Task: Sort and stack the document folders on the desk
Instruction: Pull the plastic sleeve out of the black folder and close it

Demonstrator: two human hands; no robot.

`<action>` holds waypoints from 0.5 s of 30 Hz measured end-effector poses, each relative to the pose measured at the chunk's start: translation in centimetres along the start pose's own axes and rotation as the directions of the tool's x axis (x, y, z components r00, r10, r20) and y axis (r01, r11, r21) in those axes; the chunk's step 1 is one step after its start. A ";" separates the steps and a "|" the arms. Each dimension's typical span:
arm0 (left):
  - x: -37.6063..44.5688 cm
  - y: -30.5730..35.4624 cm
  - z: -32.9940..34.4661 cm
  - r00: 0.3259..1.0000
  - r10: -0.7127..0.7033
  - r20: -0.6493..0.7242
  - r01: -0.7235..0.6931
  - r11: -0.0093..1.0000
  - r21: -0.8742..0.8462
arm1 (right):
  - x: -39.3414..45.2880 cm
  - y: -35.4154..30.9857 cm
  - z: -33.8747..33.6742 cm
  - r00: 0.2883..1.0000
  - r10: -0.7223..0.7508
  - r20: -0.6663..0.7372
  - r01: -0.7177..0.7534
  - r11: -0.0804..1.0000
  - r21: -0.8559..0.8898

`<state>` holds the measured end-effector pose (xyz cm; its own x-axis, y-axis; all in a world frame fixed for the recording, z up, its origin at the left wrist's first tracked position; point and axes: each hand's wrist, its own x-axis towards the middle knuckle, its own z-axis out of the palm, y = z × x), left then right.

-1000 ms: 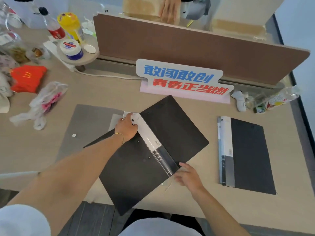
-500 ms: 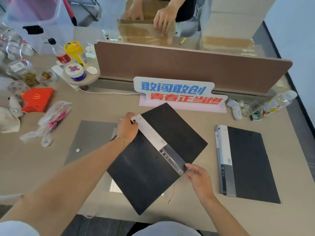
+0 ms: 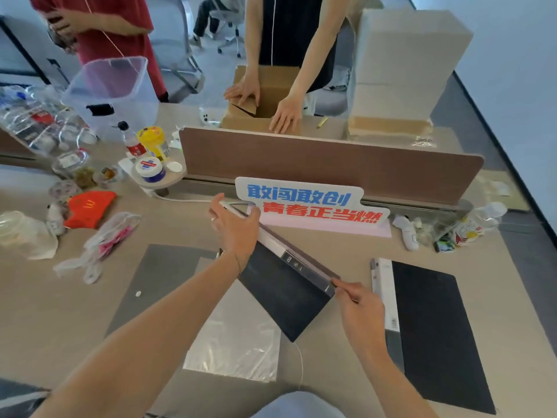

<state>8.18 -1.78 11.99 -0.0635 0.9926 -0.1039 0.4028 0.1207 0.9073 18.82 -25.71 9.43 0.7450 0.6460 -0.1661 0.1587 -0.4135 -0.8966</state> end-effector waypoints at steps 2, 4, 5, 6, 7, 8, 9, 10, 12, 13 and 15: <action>-0.6 0.6 0.4 0.999 -0.009 -0.048 0.010 1.000 0.016 | 0.2 0.1 -0.4 1.000 -0.007 0.005 0.007 1.000 -0.011; -0.9 0.8 0.7 0.998 -0.007 -0.064 0.007 1.000 0.010 | 0.4 0.6 -0.8 1.000 -0.004 -0.002 0.004 1.000 -0.017; -0.9 0.8 0.9 0.998 -0.008 -0.061 0.008 1.000 -0.001 | 0.6 0.9 -1.0 1.000 -0.010 -0.002 0.010 1.000 -0.019; -1.1 1.1 1.0 0.998 -0.009 -0.057 0.008 1.000 -0.024 | 0.7 1.1 -1.2 1.000 -0.013 0.001 0.013 1.000 -0.022; -1.0 1.0 1.1 0.999 -0.008 -0.050 0.006 0.999 -0.034 | 0.8 1.3 -1.2 1.000 -0.014 0.009 0.014 1.000 -0.023; -1.0 1.1 1.2 0.999 0.002 -0.048 -0.003 1.000 -0.028 | 0.9 1.5 -1.2 1.000 -0.012 0.018 0.012 1.000 -0.025; -0.9 1.0 1.2 0.999 0.004 -0.041 -0.004 1.000 -0.009 | 1.0 1.6 -1.2 1.000 -0.010 0.027 0.011 0.999 -0.031; -1.0 1.0 1.1 0.999 0.003 -0.033 -0.003 1.000 0.001 | 1.1 1.7 -1.2 0.999 -0.015 0.032 0.016 0.999 -0.047; -0.9 0.8 1.0 0.999 0.002 -0.033 -0.001 1.000 0.032 | 1.2 1.7 -1.2 0.998 -0.038 0.045 0.042 0.996 -0.081; -0.8 0.8 1.0 0.999 0.006 -0.040 -0.005 0.999 0.042 | 1.2 1.6 -1.2 0.997 -0.050 0.053 0.055 0.994 -0.095; -1.0 1.1 0.8 0.998 0.019 -0.053 -0.017 0.999 0.048 | 1.3 1.4 -1.3 0.995 -0.073 0.070 0.081 0.988 -0.128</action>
<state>9.38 -2.60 12.77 -0.1039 0.9925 -0.0647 0.4471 0.1047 0.8883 20.87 -26.29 8.48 0.6843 0.7178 -0.1289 0.3004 -0.4385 -0.8471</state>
